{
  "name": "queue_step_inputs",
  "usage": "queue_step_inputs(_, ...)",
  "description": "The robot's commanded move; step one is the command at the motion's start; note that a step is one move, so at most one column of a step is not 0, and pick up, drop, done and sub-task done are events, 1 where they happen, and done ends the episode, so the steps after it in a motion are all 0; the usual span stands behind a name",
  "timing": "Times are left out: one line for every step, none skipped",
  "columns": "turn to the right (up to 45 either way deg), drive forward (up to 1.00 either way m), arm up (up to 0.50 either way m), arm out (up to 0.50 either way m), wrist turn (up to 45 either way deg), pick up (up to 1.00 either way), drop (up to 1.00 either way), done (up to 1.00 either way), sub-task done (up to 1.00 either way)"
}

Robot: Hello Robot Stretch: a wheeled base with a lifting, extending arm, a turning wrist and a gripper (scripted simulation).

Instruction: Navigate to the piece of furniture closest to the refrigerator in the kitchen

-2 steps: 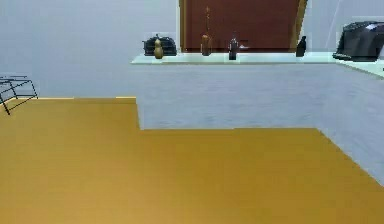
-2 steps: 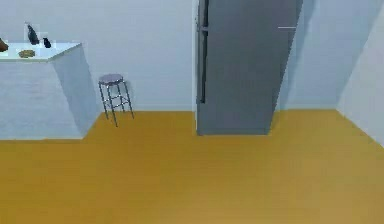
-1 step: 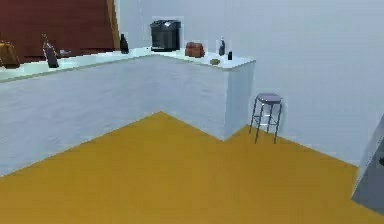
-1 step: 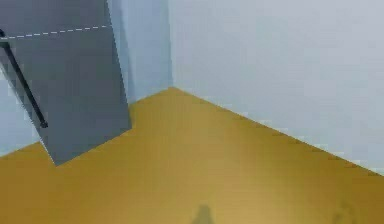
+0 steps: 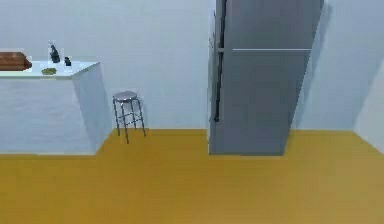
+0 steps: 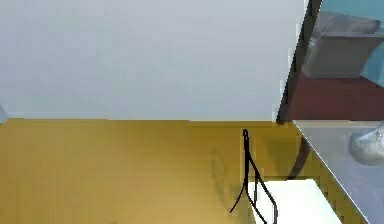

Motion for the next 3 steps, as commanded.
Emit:
queue_step_inputs(0.0,0.90,0.00,0.00,0.0,0.00,0.00,0.00,0.00)
queue_step_inputs(-45.0,0.00,0.00,0.00,0.0,0.00,0.00,0.00,0.00)
queue_step_inputs(-45.0,0.00,0.00,0.00,0.0,0.00,0.00,0.00,0.00)
